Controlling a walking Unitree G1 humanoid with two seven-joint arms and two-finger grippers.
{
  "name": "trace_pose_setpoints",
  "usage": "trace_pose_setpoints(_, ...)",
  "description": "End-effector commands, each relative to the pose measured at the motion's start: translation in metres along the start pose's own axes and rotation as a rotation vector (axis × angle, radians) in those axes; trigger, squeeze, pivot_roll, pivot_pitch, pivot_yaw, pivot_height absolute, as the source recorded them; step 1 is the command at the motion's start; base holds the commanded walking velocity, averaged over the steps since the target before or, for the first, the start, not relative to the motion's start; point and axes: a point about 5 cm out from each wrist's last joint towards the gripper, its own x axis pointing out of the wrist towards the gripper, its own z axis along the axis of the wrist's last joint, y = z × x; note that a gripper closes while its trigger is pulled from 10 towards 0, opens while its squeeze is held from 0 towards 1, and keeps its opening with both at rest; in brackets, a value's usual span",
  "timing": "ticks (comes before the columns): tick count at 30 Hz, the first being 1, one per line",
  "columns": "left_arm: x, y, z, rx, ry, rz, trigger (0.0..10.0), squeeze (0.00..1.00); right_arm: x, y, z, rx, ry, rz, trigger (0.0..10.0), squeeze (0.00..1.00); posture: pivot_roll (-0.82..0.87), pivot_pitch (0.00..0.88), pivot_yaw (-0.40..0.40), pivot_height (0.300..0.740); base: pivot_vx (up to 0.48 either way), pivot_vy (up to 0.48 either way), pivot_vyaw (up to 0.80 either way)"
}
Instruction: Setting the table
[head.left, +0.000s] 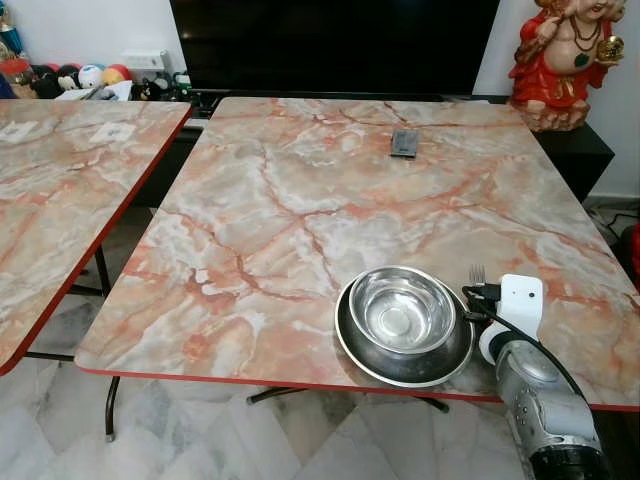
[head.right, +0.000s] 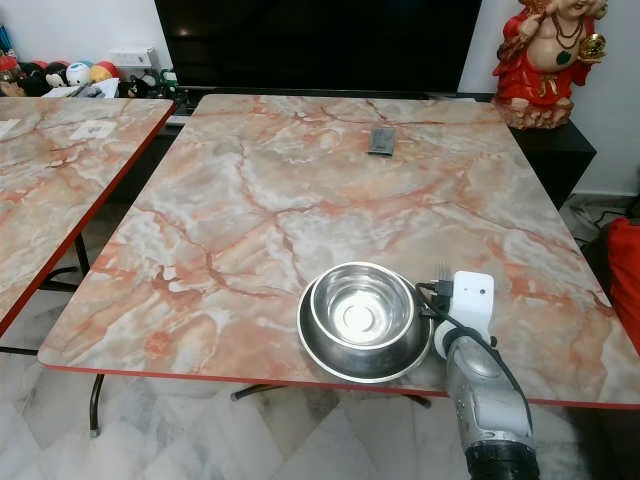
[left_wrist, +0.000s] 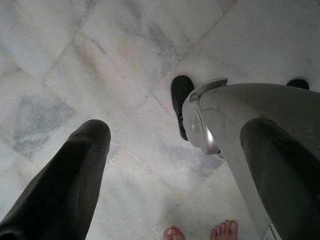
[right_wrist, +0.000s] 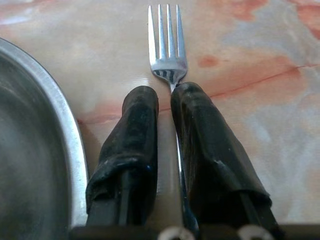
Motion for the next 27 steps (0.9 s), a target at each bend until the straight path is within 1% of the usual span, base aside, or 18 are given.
trace_pose_setpoints(1, -0.002, 0.001, -0.01, 0.005, 0.042, -0.003, 10.0, 0.0, 0.0, -0.003, 0.008, 0.01, -0.033, -0.02, 10.0, 0.0, -0.01, 0.115, 0.02, 0.74, 0.0, 0.0, 0.0)
trace_pose_setpoints(7, -0.002, 0.001, -0.01, 0.006, 0.042, -0.003, 10.0, 0.0, 0.0, -0.005, 0.013, 0.036, -0.068, -0.035, 10.0, 0.0, -0.01, 0.114, 0.021, 0.74, 0.0, 0.0, 0.0)
trace_pose_setpoints(9, -0.002, 0.001, -0.01, 0.006, 0.042, -0.003, 10.0, 0.0, 0.0, -0.004, 0.017, 0.048, -0.084, -0.026, 10.0, 0.0, -0.01, 0.113, 0.021, 0.74, 0.0, 0.0, 0.0)
trace_pose_setpoints(13, -0.002, 0.001, -0.01, 0.006, 0.042, -0.004, 10.0, 0.0, -0.001, -0.003, 0.018, 0.053, -0.087, -0.021, 10.0, 0.0, -0.01, 0.113, 0.021, 0.74, 0.0, 0.0, 0.0)
trace_pose_setpoints(15, -0.002, 0.001, -0.01, 0.005, 0.042, -0.004, 10.0, 0.0, -0.001, 0.0, 0.02, 0.07, -0.108, -0.012, 10.0, 0.0, -0.01, 0.113, 0.021, 0.74, 0.0, 0.0, 0.0)
trace_pose_setpoints(17, -0.002, 0.001, -0.01, 0.004, 0.042, -0.003, 10.0, 0.0, -0.003, 0.002, 0.03, 0.101, -0.179, 0.006, 10.0, 0.0, -0.01, 0.114, 0.021, 0.74, 0.0, 0.0, 0.0)
trace_pose_setpoints(19, -0.002, 0.002, -0.01, 0.003, 0.042, -0.003, 10.0, 0.0, -0.005, 0.003, 0.037, 0.114, -0.228, 0.015, 10.0, 0.0, -0.01, 0.113, 0.022, 0.74, 0.0, 0.0, 0.0)
trace_pose_setpoints(21, -0.002, 0.002, -0.01, 0.004, 0.042, -0.002, 10.0, 0.0, -0.007, 0.004, 0.043, 0.073, -0.285, 0.008, 10.0, 0.0, -0.02, 0.111, 0.024, 0.74, 0.0, 0.0, 0.0)
trace_pose_setpoints(23, -0.003, 0.003, -0.01, 0.004, 0.039, 0.0, 10.0, 0.0, -0.013, 0.007, 0.046, 0.054, -0.343, 0.006, 10.0, 0.0, -0.02, 0.107, 0.022, 0.74, 0.0, 0.0, 0.0)
trace_pose_setpoints(25, -0.003, 0.003, -0.01, 0.001, 0.036, 0.002, 10.0, 0.0, -0.015, 0.007, 0.045, 0.061, -0.353, 0.002, 10.0, 0.0, -0.02, 0.107, 0.022, 0.74, 0.0, 0.0, 0.0)
trace_pose_setpoints(27, -0.003, 0.003, -0.01, -0.002, 0.033, 0.006, 10.0, 0.0, -0.021, 0.003, 0.044, 0.072, -0.388, -0.012, 10.0, 0.0, -0.01, 0.098, 0.019, 0.74, 0.0, 0.0, 0.0)
